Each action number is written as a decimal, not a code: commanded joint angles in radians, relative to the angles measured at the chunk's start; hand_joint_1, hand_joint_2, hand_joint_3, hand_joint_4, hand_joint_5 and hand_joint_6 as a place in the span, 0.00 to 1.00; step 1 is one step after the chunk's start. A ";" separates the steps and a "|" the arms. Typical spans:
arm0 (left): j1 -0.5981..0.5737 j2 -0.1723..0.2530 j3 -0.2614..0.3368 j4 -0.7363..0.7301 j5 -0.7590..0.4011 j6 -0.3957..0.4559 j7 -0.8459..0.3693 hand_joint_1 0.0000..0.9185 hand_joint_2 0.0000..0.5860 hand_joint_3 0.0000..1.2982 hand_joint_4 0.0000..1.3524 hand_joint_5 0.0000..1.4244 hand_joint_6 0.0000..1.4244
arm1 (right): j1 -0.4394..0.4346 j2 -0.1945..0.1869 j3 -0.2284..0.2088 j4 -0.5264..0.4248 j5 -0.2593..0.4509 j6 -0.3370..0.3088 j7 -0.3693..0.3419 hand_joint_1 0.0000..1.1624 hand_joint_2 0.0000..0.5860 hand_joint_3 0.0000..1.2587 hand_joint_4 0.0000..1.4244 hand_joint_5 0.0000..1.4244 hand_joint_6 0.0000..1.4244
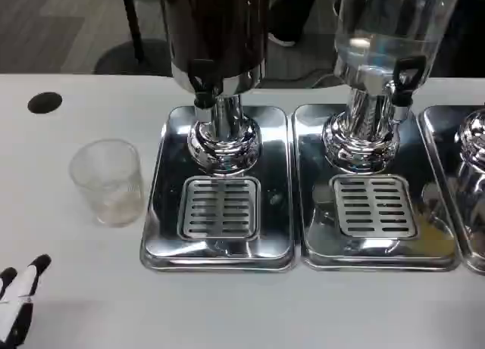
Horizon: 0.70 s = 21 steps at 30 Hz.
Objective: Grasp the cup under the faucet to collect the drink, then remove the cup.
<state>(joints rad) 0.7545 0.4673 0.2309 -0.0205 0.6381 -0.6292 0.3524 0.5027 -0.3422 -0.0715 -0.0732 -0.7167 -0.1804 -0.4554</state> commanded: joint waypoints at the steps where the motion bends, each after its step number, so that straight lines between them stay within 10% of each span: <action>1: 0.006 -0.003 0.010 -0.005 0.003 -0.002 0.010 0.00 0.09 0.00 0.00 0.00 0.00 | 0.005 -0.010 -0.010 -0.016 0.008 -0.010 -0.003 0.34 0.96 0.09 0.04 0.00 0.00; 21: -0.039 -0.008 0.015 0.102 -0.114 -0.067 0.002 0.00 0.10 0.00 0.00 0.00 0.00 | -0.001 -0.002 -0.001 -0.037 -0.006 0.017 0.006 0.35 0.95 0.10 0.04 0.00 0.00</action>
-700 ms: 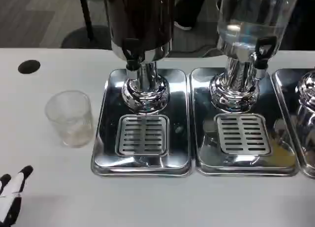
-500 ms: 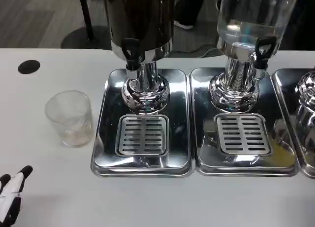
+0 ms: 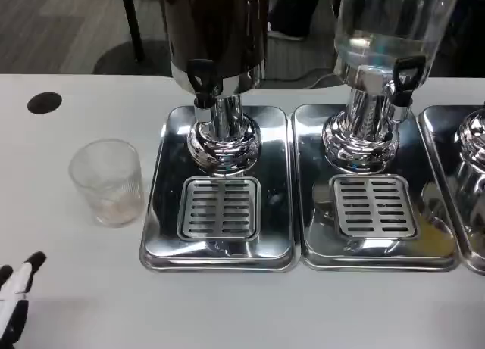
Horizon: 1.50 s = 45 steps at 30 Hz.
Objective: Grasp the cup under the faucet to collect the drink, then remove the cup.
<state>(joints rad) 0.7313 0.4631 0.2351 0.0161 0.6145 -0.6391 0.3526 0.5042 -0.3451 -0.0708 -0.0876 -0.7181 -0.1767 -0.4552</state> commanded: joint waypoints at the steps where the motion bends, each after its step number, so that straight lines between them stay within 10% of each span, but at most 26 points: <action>1: -0.023 -0.007 0.011 0.090 -0.130 -0.078 -0.006 0.00 0.10 0.00 0.00 0.00 0.00 | -0.003 0.001 -0.001 -0.025 -0.005 0.015 0.007 0.35 0.95 0.10 0.04 0.00 0.00; 17: -0.124 -0.012 0.063 0.235 -0.584 -0.120 -0.295 0.09 0.09 0.00 0.00 0.00 0.00 | -0.016 0.007 0.008 -0.020 0.001 0.028 0.010 0.36 0.95 0.10 0.04 0.00 0.00; 45: -0.312 -0.045 0.100 0.208 -0.564 0.074 -0.340 0.48 0.11 0.00 0.00 0.00 0.00 | 0.014 0.005 -0.011 -0.064 0.033 0.000 0.006 0.36 0.95 0.11 0.04 0.00 0.00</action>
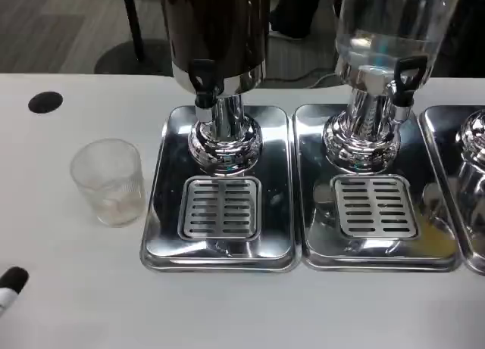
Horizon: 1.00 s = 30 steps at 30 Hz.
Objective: Grasp the cup under the faucet to collect the drink, then remove the cup.
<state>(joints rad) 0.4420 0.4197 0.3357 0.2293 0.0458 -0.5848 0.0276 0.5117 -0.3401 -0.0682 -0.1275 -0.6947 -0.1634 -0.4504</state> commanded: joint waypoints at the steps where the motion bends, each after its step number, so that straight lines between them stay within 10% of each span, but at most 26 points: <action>1: -0.029 -0.001 -0.001 -0.003 0.005 0.024 -0.016 0.49 0.11 0.00 0.00 0.00 0.00 | 0.007 0.000 -0.015 -0.027 0.011 -0.014 0.001 0.36 0.95 0.11 0.04 0.00 0.00; 30: -0.349 0.020 -0.088 0.330 0.102 0.033 -0.013 0.61 0.15 0.00 0.00 0.03 0.03 | 0.003 0.022 -0.026 -0.069 0.026 -0.016 0.017 0.36 0.95 0.11 0.05 0.00 0.00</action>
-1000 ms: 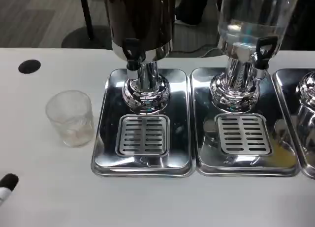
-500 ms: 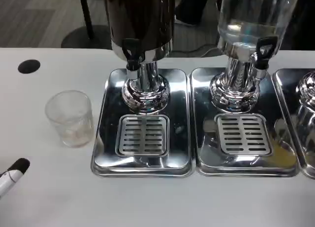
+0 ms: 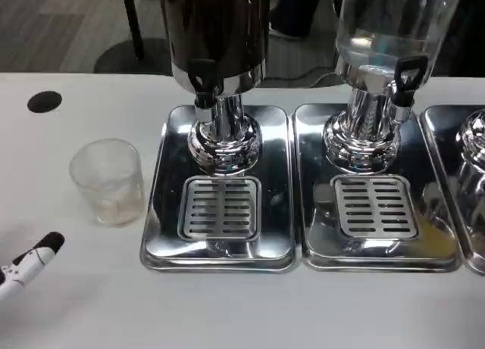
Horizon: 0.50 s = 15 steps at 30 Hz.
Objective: Grasp the cup under the faucet to collect the drink, then remove the cup.
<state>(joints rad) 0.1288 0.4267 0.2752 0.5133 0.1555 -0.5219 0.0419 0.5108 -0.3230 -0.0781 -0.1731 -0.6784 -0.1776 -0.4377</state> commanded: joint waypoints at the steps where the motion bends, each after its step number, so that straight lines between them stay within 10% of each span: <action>1: -0.047 0.015 -0.034 0.057 -0.012 -0.034 -0.036 0.61 0.15 0.00 0.00 0.03 0.03 | 0.004 0.006 -0.017 -0.025 0.010 -0.001 0.005 0.36 0.95 0.11 0.05 0.00 0.00; 15: -0.106 0.010 -0.081 0.007 -0.050 -0.041 -0.128 0.61 0.15 0.00 0.00 0.03 0.04 | -0.009 0.012 -0.022 -0.028 0.009 0.008 0.014 0.36 0.95 0.11 0.05 0.00 0.00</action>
<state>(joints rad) 0.0319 0.4349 0.2098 0.5489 0.1169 -0.5550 -0.0736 0.5090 -0.3173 -0.0927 -0.1993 -0.6760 -0.1748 -0.4316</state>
